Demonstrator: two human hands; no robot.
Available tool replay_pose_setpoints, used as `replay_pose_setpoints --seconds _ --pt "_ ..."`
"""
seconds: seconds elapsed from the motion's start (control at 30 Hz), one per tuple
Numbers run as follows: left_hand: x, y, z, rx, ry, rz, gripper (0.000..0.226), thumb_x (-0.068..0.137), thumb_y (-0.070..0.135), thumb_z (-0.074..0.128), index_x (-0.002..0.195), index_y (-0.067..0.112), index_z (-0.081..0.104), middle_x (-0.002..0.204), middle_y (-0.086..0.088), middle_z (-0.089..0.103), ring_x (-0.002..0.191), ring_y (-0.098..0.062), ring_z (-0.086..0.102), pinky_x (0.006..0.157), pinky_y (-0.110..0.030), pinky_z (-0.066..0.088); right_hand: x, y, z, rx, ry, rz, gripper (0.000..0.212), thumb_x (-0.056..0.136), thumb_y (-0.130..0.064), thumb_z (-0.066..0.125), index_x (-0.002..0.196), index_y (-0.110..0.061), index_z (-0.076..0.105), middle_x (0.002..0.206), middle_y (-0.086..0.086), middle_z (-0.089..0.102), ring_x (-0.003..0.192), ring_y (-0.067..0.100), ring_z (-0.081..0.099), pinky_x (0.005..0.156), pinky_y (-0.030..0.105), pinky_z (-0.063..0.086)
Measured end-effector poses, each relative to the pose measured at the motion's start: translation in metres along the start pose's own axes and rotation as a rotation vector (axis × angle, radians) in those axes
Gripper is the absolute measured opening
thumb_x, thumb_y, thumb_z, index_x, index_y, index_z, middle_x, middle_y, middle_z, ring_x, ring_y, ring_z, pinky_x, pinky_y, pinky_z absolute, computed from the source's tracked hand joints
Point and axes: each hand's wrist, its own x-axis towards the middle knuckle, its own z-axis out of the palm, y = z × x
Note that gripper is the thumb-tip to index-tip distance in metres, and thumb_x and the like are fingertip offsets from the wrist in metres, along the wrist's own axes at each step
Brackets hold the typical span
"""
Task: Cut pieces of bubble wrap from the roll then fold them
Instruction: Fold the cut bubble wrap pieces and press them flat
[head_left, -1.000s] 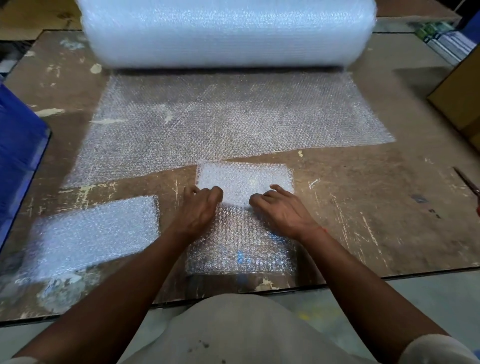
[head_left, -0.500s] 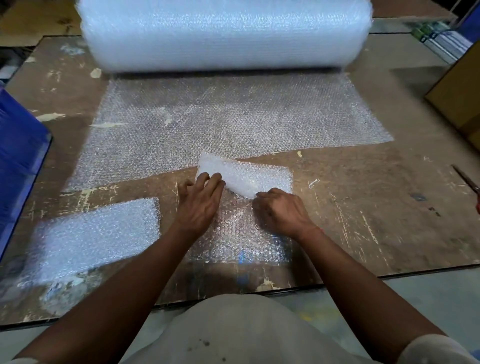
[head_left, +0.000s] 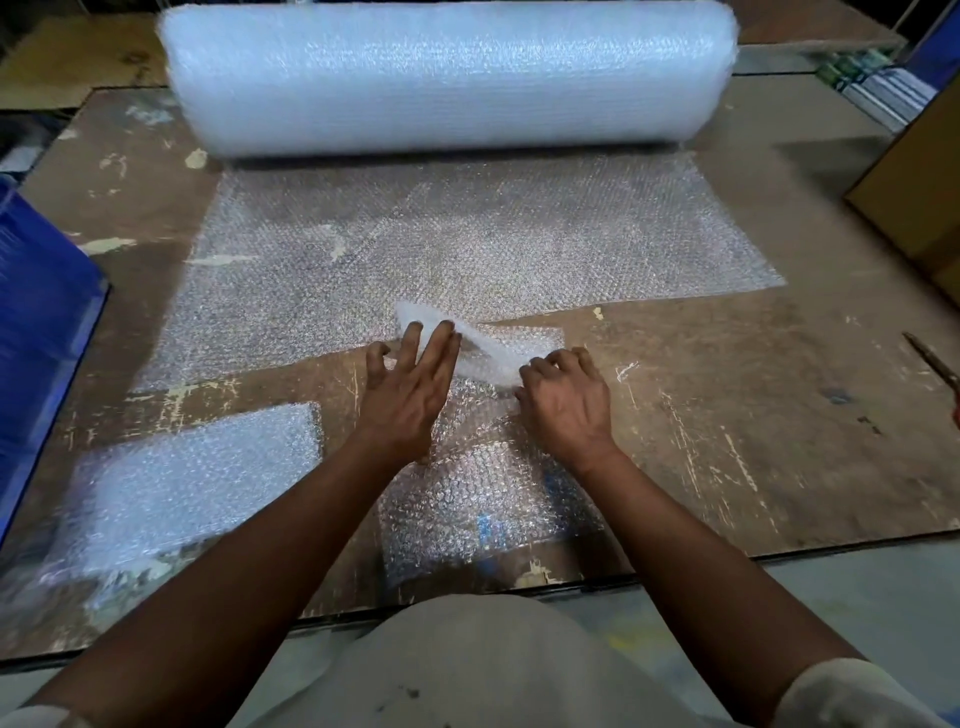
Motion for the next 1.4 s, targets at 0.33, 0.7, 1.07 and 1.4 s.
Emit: replay_pose_setpoints --seconds 0.33,0.7,1.07,1.4 --pt "-0.006 0.0 -0.007 -0.019 0.0 -0.05 0.16 0.067 0.059 0.091 0.162 0.012 -0.03 0.171 -0.009 -0.035 0.163 -0.038 -0.009 0.122 -0.058 0.02 0.011 -0.006 -0.013 -0.261 -0.148 0.11 0.141 0.079 -0.064 0.076 0.164 -0.002 -0.018 0.17 0.022 -0.031 0.161 0.041 -0.02 0.127 0.066 -0.01" --pt "0.007 -0.013 -0.012 -0.061 0.241 -0.094 0.083 0.106 0.059 0.041 0.17 0.015 0.011 0.18 -0.003 0.005 0.163 -0.028 0.015 0.112 -0.054 0.017 0.024 0.0 -0.013 -0.321 -0.141 0.073 0.093 0.097 -0.024 0.062 0.169 -0.005 0.006 0.177 0.017 -0.014 0.164 0.038 -0.006 0.123 0.068 -0.017" --pt "0.025 -0.011 0.001 -0.018 0.131 -0.148 0.138 0.078 0.065 0.083 0.169 0.014 -0.007 0.177 -0.004 -0.015 0.16 -0.03 0.009 0.113 -0.052 0.028 0.045 -0.005 -0.021 -0.14 -0.088 0.067 0.089 0.087 -0.045 0.045 0.163 -0.002 0.031 0.174 0.017 0.023 0.161 0.036 0.019 0.127 0.066 -0.008" --pt "0.03 -0.006 -0.006 -0.027 0.194 -0.15 0.157 0.068 0.061 0.09 0.166 0.01 -0.021 0.174 -0.008 -0.031 0.163 -0.035 0.002 0.118 -0.055 0.028 0.048 -0.006 0.004 -0.204 -0.139 0.127 0.129 0.088 -0.08 0.054 0.166 0.0 -0.01 0.171 0.021 -0.029 0.163 0.038 -0.013 0.127 0.064 -0.012"
